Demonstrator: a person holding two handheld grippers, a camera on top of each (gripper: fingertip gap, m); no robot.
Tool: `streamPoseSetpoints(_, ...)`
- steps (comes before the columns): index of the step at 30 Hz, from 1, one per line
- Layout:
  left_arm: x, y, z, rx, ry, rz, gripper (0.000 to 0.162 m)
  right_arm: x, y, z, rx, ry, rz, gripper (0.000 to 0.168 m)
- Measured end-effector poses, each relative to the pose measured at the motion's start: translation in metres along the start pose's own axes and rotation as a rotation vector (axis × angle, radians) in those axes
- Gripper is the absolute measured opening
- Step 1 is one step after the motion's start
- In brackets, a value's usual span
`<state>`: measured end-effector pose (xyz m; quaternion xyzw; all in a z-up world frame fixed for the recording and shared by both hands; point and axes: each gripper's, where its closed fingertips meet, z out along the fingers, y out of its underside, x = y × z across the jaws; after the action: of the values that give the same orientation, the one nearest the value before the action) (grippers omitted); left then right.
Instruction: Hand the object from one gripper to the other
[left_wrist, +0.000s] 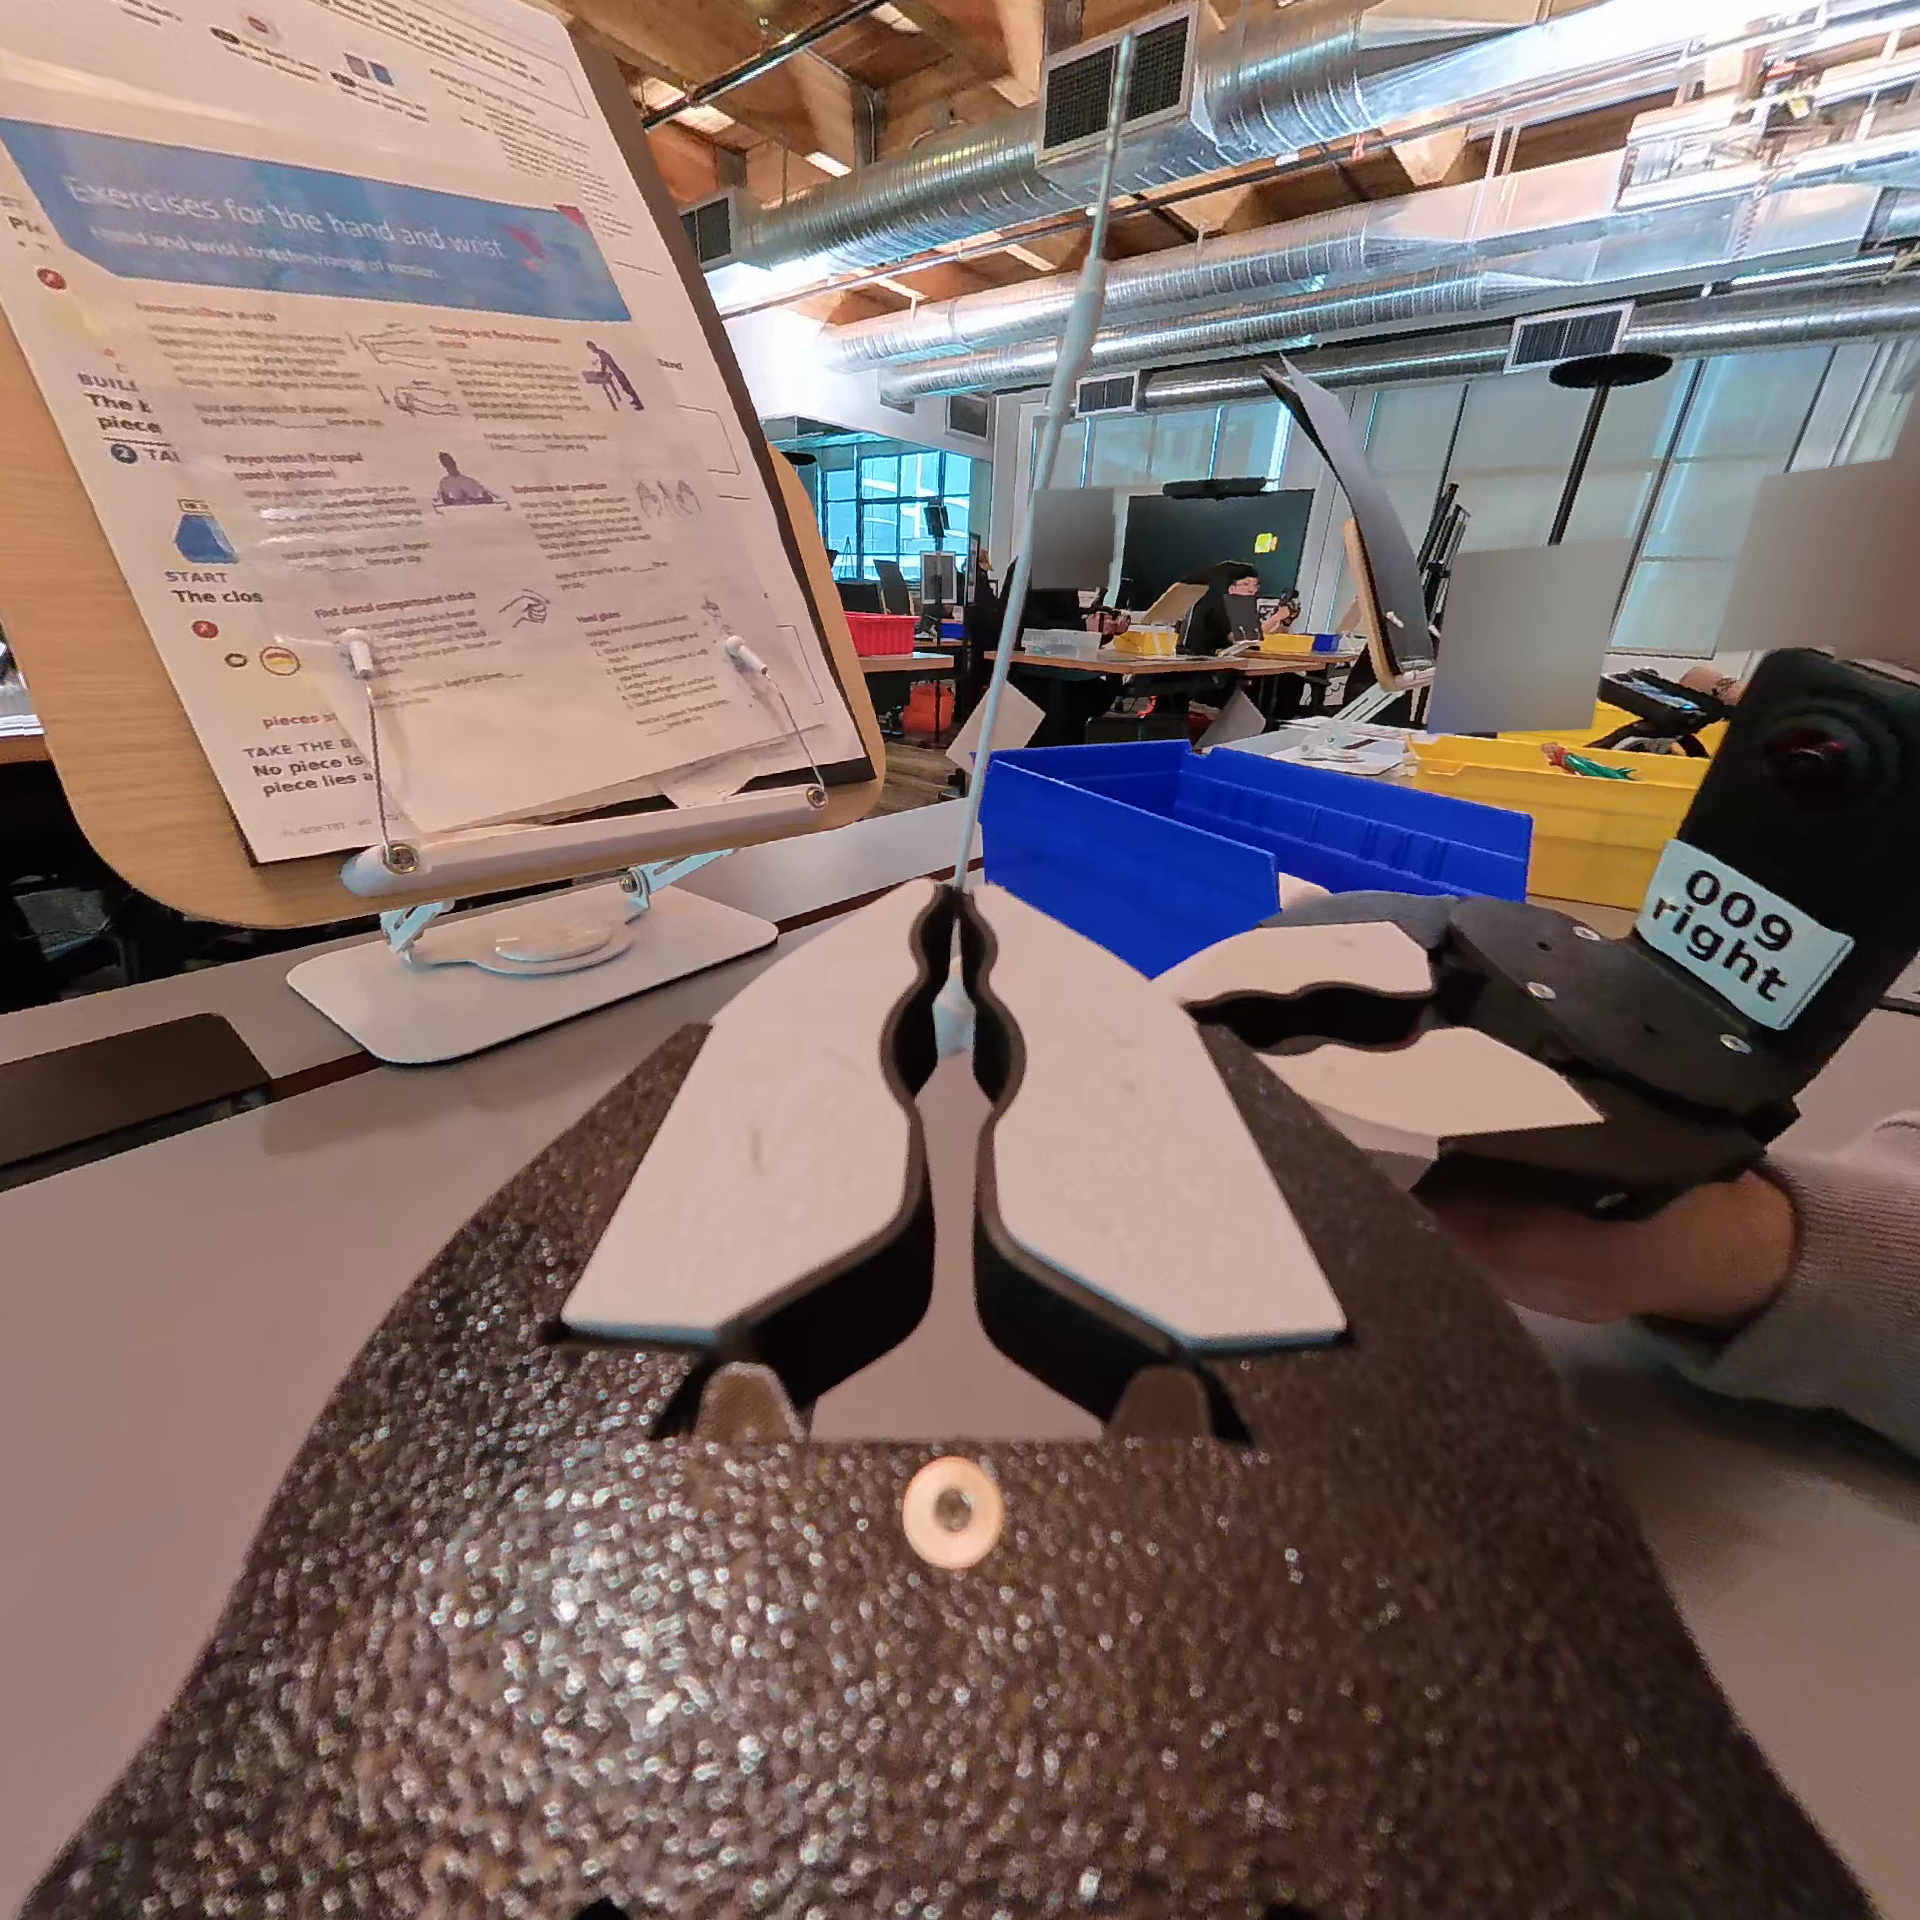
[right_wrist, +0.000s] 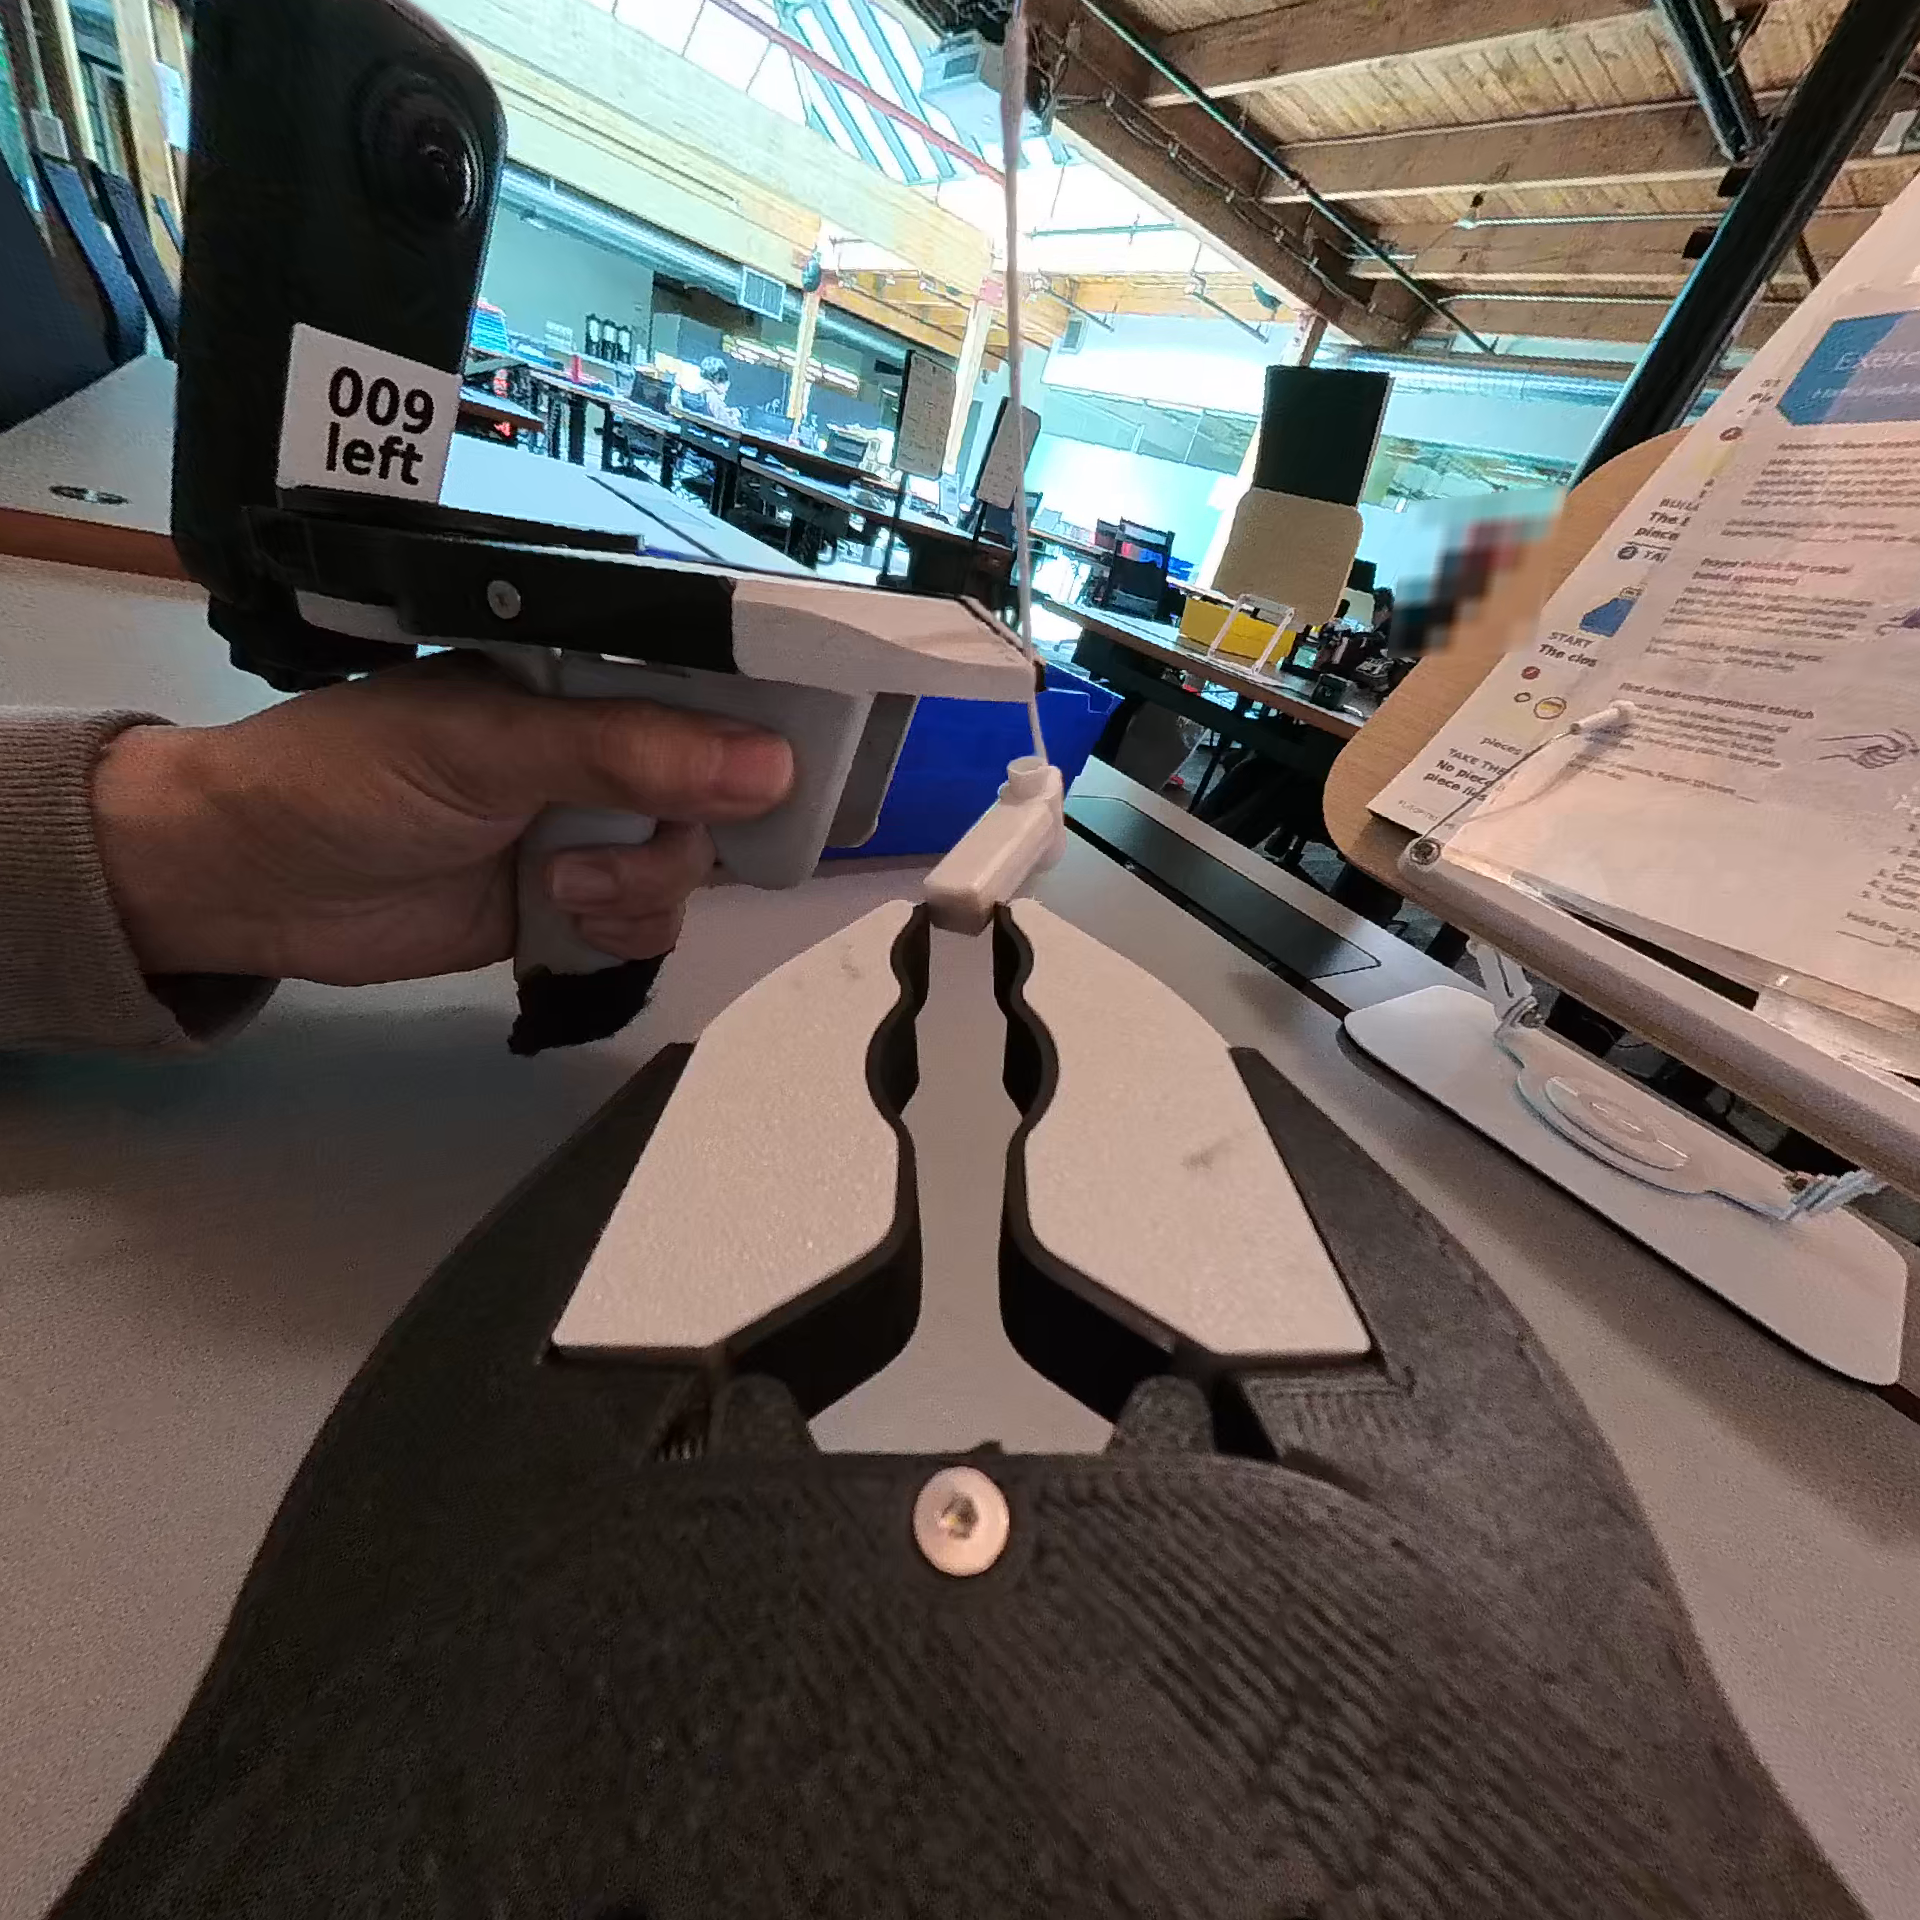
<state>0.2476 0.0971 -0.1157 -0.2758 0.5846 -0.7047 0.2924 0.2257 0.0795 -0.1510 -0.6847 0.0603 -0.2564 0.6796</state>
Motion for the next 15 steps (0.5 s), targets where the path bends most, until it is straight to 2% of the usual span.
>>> streamPoseSetpoints(5, -0.002, -0.001, -0.001, 0.009, 0.003, -0.026, 0.001, 0.009, -0.007, -0.004, 0.059, 0.003, 0.125, 0.010)
streamPoseSetpoints(9, 0.000, -0.005, -0.002, 0.042, 0.027, -0.045, 0.001, 0.011, -0.011, -0.007, 0.111, -0.073, 0.354, 0.010)
streamPoseSetpoints(11, 0.002, -0.008, -0.003, 0.054, 0.032, -0.033, 0.001, 0.010, -0.009, -0.005, 0.125, -0.144, 0.582, 0.012)
streamPoseSetpoints(15, 0.004, -0.010, -0.004, 0.071, 0.045, -0.017, 0.001, 0.018, -0.004, -0.005, 0.217, -0.329, 1.221, 0.027)
